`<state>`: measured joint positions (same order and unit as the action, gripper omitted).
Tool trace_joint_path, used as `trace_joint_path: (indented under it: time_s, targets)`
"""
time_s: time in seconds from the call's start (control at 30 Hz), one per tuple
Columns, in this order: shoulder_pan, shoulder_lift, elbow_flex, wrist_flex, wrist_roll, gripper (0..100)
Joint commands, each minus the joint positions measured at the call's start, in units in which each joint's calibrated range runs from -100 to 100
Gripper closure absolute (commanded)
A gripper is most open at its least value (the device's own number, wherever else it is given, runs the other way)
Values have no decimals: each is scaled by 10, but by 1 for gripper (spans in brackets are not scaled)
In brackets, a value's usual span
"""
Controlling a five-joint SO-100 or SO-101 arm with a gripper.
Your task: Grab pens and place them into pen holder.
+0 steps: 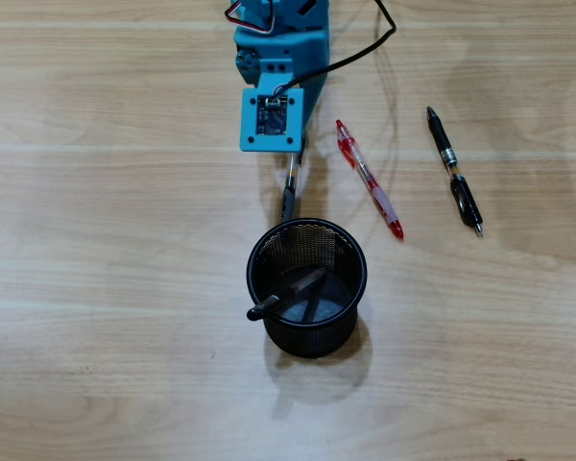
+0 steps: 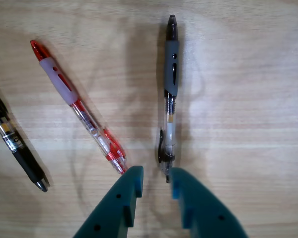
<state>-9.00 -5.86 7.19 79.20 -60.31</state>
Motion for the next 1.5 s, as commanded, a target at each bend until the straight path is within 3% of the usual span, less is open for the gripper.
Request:
trace_joint_path:
  time_s: [0.0,0.47,0.87,1.47]
  targets:
    - [3,-3,-6,-7,-2,83]
    - [-6,86,-12,-9,-3,82]
    - [-22,190,20,-119,-3,82]
    - [-20,190,115,-122,-3,82]
